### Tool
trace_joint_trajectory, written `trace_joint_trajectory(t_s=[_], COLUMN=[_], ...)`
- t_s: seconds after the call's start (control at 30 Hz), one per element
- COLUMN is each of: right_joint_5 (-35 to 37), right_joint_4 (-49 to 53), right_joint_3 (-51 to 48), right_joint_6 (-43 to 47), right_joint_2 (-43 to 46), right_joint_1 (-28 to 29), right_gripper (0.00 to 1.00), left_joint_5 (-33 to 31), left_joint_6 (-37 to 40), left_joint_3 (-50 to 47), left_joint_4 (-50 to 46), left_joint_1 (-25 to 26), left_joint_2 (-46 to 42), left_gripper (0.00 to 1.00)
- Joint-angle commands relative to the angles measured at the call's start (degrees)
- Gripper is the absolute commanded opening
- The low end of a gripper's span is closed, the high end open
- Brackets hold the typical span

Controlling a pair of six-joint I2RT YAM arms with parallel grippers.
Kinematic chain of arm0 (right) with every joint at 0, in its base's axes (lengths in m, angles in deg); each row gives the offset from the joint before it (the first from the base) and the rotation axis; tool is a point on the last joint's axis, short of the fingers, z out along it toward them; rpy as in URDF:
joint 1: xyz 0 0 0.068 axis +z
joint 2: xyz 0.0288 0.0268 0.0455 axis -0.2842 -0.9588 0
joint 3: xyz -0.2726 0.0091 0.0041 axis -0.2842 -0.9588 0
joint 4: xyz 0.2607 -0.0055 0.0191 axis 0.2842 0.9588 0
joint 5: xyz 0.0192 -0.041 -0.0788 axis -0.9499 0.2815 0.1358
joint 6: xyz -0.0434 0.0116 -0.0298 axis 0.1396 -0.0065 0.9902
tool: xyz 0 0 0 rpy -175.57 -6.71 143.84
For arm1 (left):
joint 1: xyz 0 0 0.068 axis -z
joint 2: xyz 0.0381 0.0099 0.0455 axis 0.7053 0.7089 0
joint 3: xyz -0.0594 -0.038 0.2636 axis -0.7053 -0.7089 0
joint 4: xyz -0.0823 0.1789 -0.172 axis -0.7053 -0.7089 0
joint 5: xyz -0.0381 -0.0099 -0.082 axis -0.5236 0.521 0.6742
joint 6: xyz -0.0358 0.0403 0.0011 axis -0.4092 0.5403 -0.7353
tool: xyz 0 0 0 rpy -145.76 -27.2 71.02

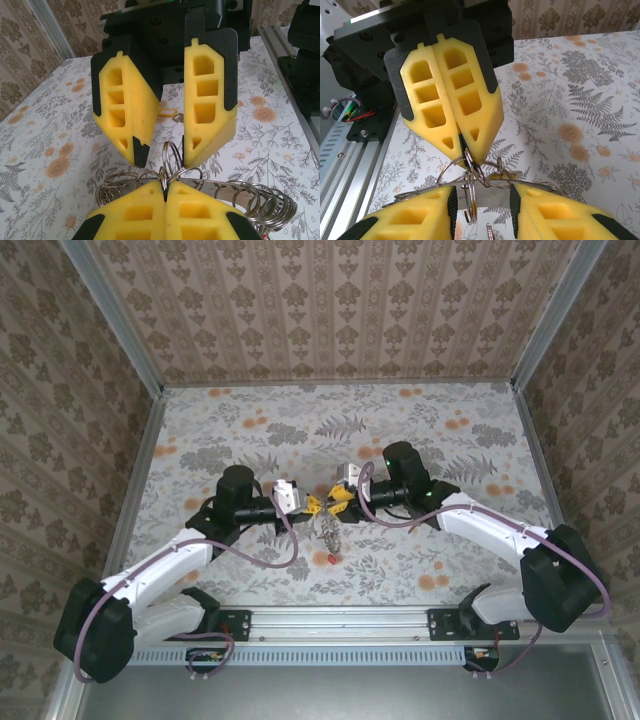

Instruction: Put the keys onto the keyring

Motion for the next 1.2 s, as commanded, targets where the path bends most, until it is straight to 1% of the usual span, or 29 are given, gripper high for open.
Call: trace_joint_trajectory(t_s=[0.0,0.1,0.17,0.27,0.47,0.6,0.73,0.8,0.9,0.97,1.0,1.07,1.1,1.17], right_joint_5=[-2.55,-2.10,-2.43,-2.52,-3.76,-4.17,-2.38,-0.59,1.79,3.23,4.39,6.21,7.04,8.75], right_joint_4=[-1.17,-0.61,-0.61,-1.64,-4.74,-4.43,-1.47,0.08,5.46,12.00,15.22,20.19,22.42,26.23], right_joint_3=[-1.23,-1.94,-1.98,-1.98,-1.90,-1.81,-1.64,-1.63,-0.07,2.16,3.35,5.35,6.31,8.14], right_joint_6=[-0.40,0.37,0.42,0.05,-1.36,-0.89,1.97,4.07,8.50,12.95,15.50,19.17,20.97,23.73], right_joint_2=[0.38,0.73,0.64,0.26,-0.44,-0.71,0.26,1.76,3.98,4.85,5.15,5.66,5.84,5.97], right_joint_1=[-0.17,-0.17,-0.17,0.04,0.42,0.60,0.55,0.62,0.60,0.79,0.89,1.03,1.13,1.49], right_gripper=[0.35,0.30,0.23,0.19,0.15,0.00,0.00,0.00,0.00,0.00,0.00,0.00,0.00,0.00], left_joint_5=[1.64,1.61,1.46,1.22,1.47,1.10,0.55,0.40,1.50,2.64,2.93,3.10,2.78,2.23], left_joint_6=[-0.14,-0.27,-0.31,-0.35,-1.01,-1.49,-3.00,-3.05,-2.21,-2.33,-2.69,-3.54,-4.06,-5.44], left_joint_3=[0.13,0.14,0.22,0.22,0.00,-0.13,0.23,0.89,0.95,0.75,0.62,0.31,0.22,0.13], left_joint_4=[2.86,2.96,2.93,2.95,3.18,3.59,2.15,-1.82,-7.77,-10.58,-11.64,-12.35,-12.15,-10.63], left_joint_1=[0.13,0.13,0.13,0.13,0.13,0.13,0.12,0.00,-0.53,-1.42,-1.98,-2.81,-3.03,-3.05], left_joint_2=[-1.45,-1.47,-1.47,-1.35,-1.20,-1.40,-1.94,-2.81,-5.16,-6.52,-7.31,-8.05,-8.00,-7.28], left_gripper=[0.00,0.00,0.00,0.00,0.00,0.00,0.00,0.13,0.27,0.30,0.35,0.42,0.43,0.51])
